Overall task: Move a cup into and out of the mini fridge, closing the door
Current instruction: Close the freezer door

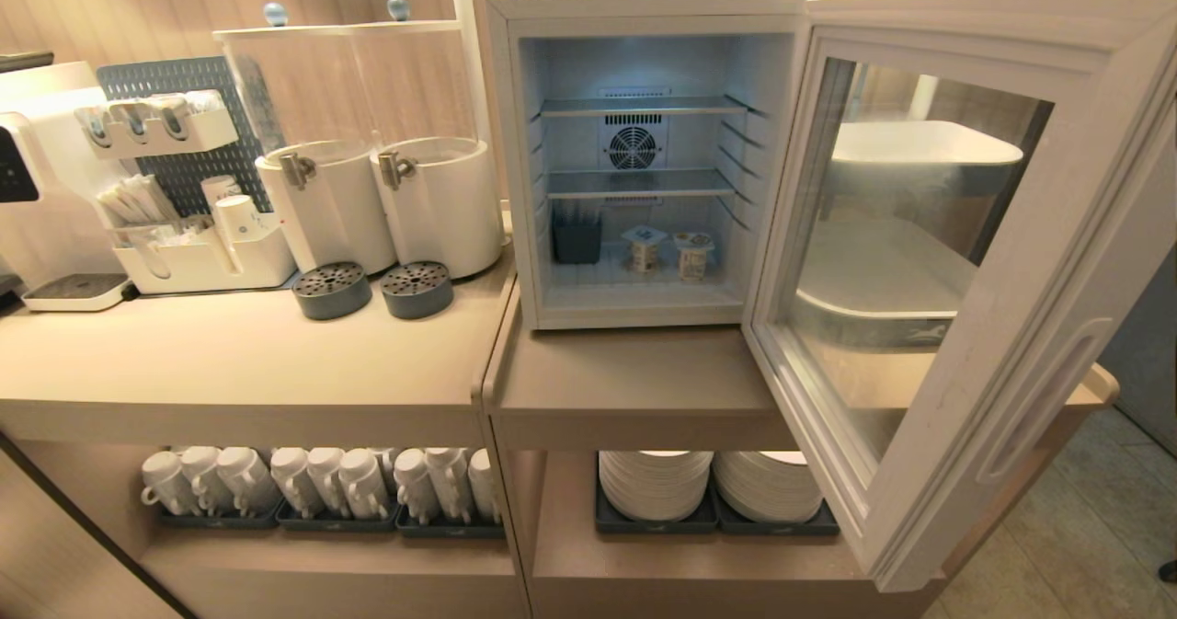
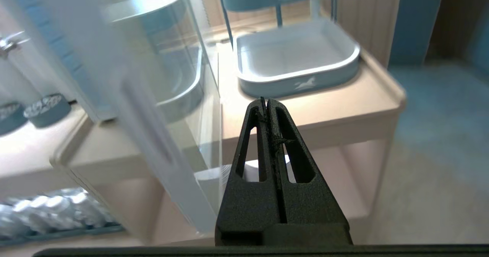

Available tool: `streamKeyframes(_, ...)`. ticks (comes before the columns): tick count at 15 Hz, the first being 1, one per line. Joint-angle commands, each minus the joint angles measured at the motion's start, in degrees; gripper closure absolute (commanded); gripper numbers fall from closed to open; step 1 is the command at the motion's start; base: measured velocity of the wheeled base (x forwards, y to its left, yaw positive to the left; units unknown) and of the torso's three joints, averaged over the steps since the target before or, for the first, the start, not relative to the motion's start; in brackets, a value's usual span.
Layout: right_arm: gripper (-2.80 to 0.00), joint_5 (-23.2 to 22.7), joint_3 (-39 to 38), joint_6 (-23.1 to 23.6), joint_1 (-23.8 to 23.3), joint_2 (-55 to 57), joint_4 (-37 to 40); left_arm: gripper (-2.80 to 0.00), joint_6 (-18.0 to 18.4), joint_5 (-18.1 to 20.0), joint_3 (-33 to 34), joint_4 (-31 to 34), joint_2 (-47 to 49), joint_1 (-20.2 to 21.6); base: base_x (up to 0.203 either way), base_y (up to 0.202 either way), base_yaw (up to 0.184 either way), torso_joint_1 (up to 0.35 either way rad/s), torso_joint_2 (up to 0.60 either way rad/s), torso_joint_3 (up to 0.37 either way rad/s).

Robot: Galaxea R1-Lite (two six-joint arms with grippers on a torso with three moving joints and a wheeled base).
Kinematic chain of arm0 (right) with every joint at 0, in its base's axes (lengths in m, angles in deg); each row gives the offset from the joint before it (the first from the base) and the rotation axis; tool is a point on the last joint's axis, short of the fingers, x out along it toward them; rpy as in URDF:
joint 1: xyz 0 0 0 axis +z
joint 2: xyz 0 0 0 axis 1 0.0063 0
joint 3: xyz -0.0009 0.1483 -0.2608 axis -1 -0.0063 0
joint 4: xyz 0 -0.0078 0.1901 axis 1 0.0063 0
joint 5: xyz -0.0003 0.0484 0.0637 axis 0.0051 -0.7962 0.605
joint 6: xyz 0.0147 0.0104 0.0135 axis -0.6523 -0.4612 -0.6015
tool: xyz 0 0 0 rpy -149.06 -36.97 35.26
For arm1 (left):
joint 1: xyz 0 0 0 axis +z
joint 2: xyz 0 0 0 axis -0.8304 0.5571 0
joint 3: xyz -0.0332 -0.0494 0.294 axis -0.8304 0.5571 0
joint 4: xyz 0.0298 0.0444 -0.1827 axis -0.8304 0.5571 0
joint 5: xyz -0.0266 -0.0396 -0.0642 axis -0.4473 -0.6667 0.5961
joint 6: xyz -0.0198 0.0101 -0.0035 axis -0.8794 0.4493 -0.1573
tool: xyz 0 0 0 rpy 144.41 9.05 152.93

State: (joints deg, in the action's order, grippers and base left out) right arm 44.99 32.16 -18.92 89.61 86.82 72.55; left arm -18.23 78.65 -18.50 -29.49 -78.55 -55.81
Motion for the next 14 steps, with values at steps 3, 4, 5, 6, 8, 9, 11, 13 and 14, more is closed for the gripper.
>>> streamKeyframes(3, 0.00, -9.05, 7.94, -4.56, -1.77, 34.00, -6.85, 0.00, -0.01, -0.04, 0.14, 0.04, 0.09, 0.02, 0.000, 0.000, 0.000, 0.000, 0.00, 0.000)
streamKeyframes(4, 0.00, -20.53, 8.86, -4.79, -3.93, 37.89, -8.47, 0.00, -0.08, -0.04, 0.17, 0.02, 0.06, 0.02, 0.000, 0.000, 0.000, 0.000, 0.00, 0.000)
streamKeyframes(5, 0.00, -34.32, 9.59, -4.55, -6.75, 40.40, -9.94, 0.00, -0.10, -0.04, 0.18, -0.05, 0.00, 0.02, 0.000, 0.000, 0.000, 0.000, 0.00, 0.000)
streamKeyframes(6, 0.00, -47.72, 10.27, -3.91, -10.32, 44.26, -12.24, 0.00, -0.10, -0.04, 0.18, -0.05, 0.09, 0.02, 0.000, 0.000, 0.000, 0.000, 0.00, 0.000)
streamKeyframes(8, 0.00, -68.13, 10.92, -2.11, -16.86, 53.82, -19.72, 0.00, -0.10, -0.04, 0.17, -0.05, 0.00, 0.02, 0.000, 0.000, 0.000, 0.000, 0.00, 0.000)
streamKeyframes(9, 0.00, -80.28, 11.04, -1.22, -19.74, 58.14, -24.35, 0.00, -0.10, -0.04, 0.15, -0.05, 0.00, 0.02, 0.000, 0.000, 0.000, 0.000, 0.00, 0.000)
streamKeyframes(11, 0.00, -91.48, 11.06, -0.10, -23.10, 64.29, -34.42, 0.00, -0.10, -0.04, 0.15, -0.05, 0.00, 0.02, 0.000, 0.000, 0.000, 0.000, 0.00, 0.000)
streamKeyframes(13, 0.00, -91.71, 11.27, -0.05, -20.53, 65.85, -37.84, 0.00, -0.01, -0.04, 0.18, -0.05, 0.00, 0.02, 0.000, 0.000, 0.000, 0.000, 0.00, 0.000)
streamKeyframes(14, 0.00, -91.71, 11.55, -0.30, -18.47, 65.95, -37.64, 0.00, -0.02, -0.04, 0.18, -0.05, 0.04, 0.02, 0.000, 0.000, 0.000, 0.000, 0.00, 0.000)
